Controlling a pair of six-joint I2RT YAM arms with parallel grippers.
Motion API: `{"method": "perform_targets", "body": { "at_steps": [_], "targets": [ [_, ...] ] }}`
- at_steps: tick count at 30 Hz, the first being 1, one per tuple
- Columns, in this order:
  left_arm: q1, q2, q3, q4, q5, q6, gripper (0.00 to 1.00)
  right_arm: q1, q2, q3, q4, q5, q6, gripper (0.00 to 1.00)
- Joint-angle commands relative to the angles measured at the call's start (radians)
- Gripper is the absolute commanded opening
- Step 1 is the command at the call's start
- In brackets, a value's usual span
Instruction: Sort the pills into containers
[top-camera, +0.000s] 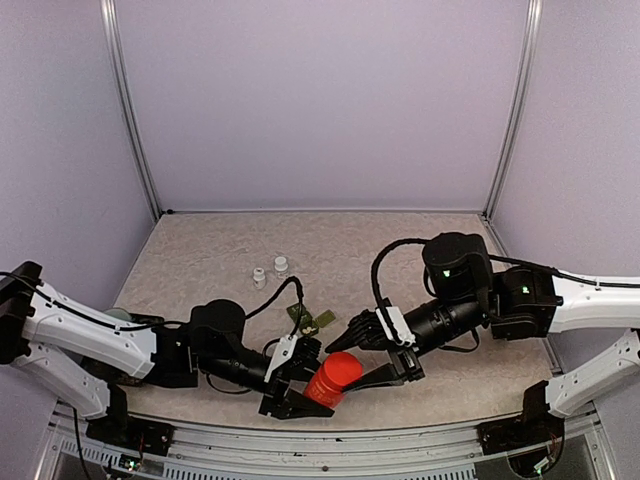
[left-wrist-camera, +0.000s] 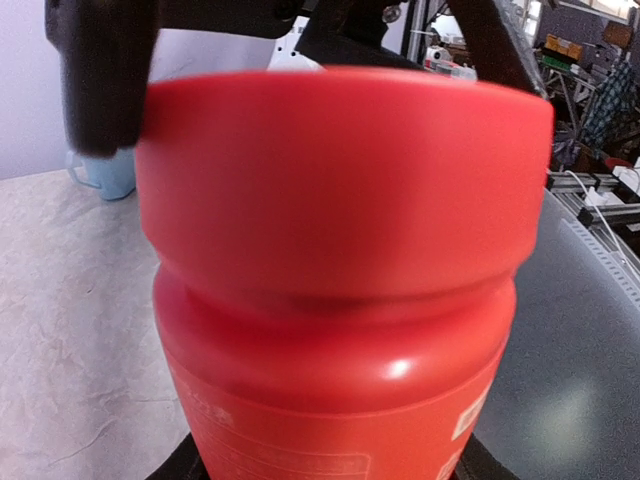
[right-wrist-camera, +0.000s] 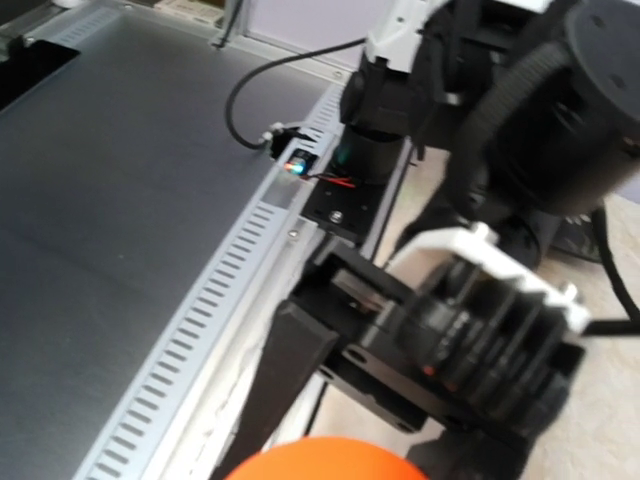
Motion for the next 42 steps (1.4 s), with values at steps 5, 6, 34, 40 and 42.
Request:
{"method": "perform_targets", "body": {
  "at_steps": [5,6,34,40,42],
  "targets": [
    [-0.009,-0.061,-0.005,0.05,-0.426,-0.049,0.4,0.013,0.03,0.0,0.03,0.123,0.11,0.42],
    [-0.018,-0.065,-0.005,0.048,-0.483,-0.051,0.4,0.013,0.031,0.0,0.03,0.155,0.122,0.42],
    [-0.253,0.003,0.081,0.069,-1.275,-0.008,0.41,0.024,0.046,-0.004,0.123,0.552,0.519,0.66],
    [-0.236,-0.039,0.05,0.086,-1.224,-0.01,0.41,0.024,-0.02,0.006,0.101,0.549,0.455,0.77],
    [-0.227,-0.054,0.038,0.092,-1.183,-0.008,0.41,0.024,-0.046,0.003,0.092,0.511,0.413,0.81]
  ]
}}
